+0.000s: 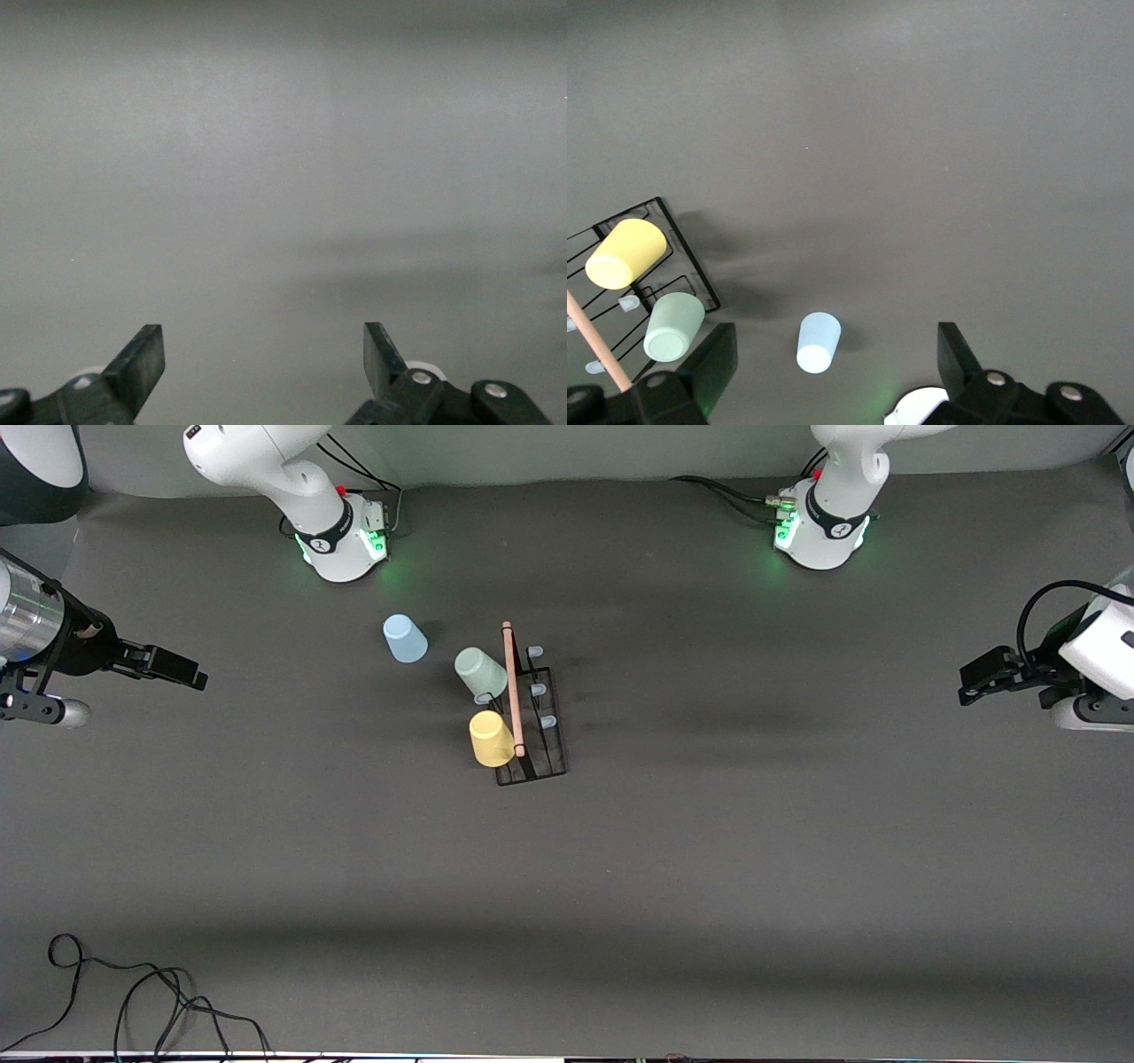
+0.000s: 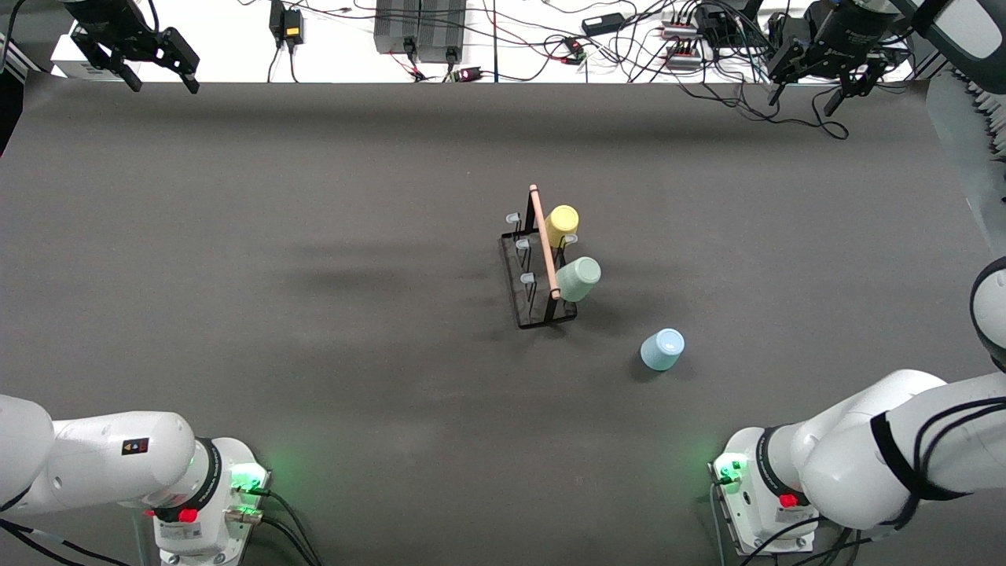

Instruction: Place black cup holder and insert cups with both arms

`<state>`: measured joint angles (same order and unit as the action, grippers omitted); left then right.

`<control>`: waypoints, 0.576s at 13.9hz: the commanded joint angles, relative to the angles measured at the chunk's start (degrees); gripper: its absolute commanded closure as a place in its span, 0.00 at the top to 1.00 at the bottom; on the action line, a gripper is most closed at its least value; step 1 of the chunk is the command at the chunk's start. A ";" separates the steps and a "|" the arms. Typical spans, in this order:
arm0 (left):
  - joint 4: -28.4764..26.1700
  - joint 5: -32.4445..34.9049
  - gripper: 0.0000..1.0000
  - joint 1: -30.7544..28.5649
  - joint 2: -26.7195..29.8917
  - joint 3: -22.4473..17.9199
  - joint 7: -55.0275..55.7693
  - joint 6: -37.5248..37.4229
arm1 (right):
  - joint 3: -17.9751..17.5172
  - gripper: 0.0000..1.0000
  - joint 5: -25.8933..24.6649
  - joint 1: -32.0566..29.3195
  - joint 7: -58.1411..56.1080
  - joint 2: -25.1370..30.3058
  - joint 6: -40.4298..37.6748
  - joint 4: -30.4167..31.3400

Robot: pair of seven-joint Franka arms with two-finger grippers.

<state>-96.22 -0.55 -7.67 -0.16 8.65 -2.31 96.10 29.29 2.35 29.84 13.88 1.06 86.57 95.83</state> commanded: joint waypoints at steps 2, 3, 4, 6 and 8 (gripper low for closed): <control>0.24 0.37 1.00 9.31 0.86 -10.20 -0.33 -0.48 | -13.61 1.00 -2.25 -15.13 -8.48 -0.09 -1.05 -0.99; 0.24 0.20 1.00 9.43 0.86 -10.32 -0.33 -0.48 | -15.03 1.00 -2.70 -17.34 -9.65 -0.09 -0.96 -1.08; 0.24 0.11 1.00 9.43 0.86 -10.32 -0.41 -0.65 | -17.22 1.00 -2.70 -19.54 -9.66 -0.09 -0.70 -1.26; 0.24 0.02 1.00 9.25 0.86 -10.14 -0.33 -0.66 | -20.49 1.00 -2.88 -21.75 -9.05 -0.09 -0.26 -1.43; -0.02 -0.07 1.00 9.78 0.68 -10.14 -0.24 -0.65 | -20.59 1.00 -3.05 -21.85 -9.04 -0.09 -0.17 -1.35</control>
<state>-96.15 -0.56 0.50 0.02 -0.39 -2.37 96.08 9.94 0.75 8.87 5.42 1.06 86.61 95.36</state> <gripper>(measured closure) 0.000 0.000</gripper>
